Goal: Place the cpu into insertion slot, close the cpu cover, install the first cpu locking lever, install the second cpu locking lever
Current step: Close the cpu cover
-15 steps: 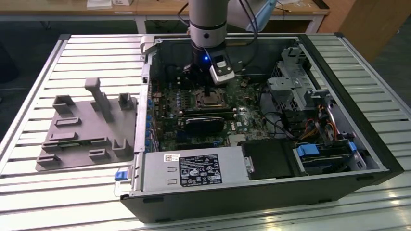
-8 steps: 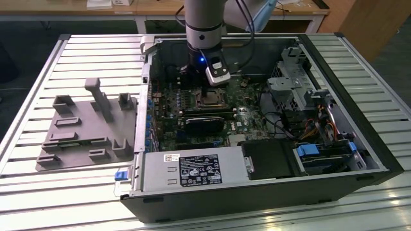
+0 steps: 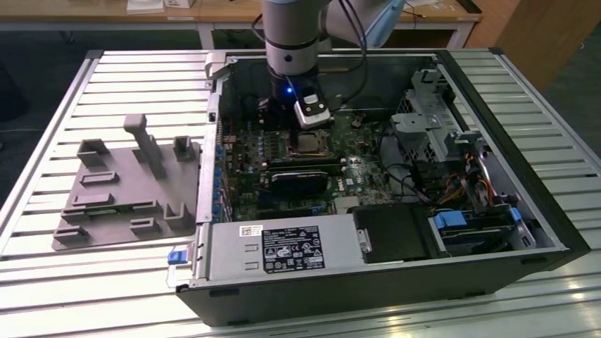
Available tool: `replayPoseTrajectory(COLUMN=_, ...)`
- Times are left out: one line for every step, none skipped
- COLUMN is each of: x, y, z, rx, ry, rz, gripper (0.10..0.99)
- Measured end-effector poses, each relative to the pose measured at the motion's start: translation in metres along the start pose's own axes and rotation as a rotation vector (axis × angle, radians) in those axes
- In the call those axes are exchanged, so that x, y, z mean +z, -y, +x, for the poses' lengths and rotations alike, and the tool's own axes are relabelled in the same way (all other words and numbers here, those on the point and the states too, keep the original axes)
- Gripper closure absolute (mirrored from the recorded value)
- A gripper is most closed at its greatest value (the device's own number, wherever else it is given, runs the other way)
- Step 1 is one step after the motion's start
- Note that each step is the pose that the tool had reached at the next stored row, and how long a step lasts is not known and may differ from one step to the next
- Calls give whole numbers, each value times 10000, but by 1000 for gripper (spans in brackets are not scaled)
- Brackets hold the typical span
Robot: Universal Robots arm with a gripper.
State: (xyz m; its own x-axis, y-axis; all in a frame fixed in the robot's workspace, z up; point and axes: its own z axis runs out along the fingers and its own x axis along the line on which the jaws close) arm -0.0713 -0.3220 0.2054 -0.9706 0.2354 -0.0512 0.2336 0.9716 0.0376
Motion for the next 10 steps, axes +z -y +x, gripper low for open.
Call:
replayPoseTrajectory(x=4, y=1, z=5, rx=6, ry=0, rz=0, gripper=980)
replayPoseTrajectory(x=8, y=2, z=8, rx=8, ry=0, rz=0, gripper=980)
replayPoseTrajectory(x=12, y=3, z=11, rx=10, ry=0, rz=0, gripper=980)
replayPoseTrajectory(x=16, y=4, z=16, rx=11, ry=0, rz=1, gripper=980)
replayPoseTrajectory(x=21, y=5, z=20, rx=12, ry=0, rz=1, gripper=980)
replayPoseTrajectory(x=25, y=6, z=23, rx=13, ry=0, rz=1, gripper=980)
replayPoseTrajectory(x=30, y=7, z=27, rx=14, ry=1, rz=0, gripper=980)
replayPoseTrajectory(x=34, y=8, z=31, rx=15, ry=1, rz=0, gripper=980)
replayPoseTrajectory(x=38, y=9, z=35, rx=15, ry=0, rz=1, gripper=980)
replayPoseTrajectory(x=40, y=10, z=38, rx=16, ry=0, rz=1, gripper=980)
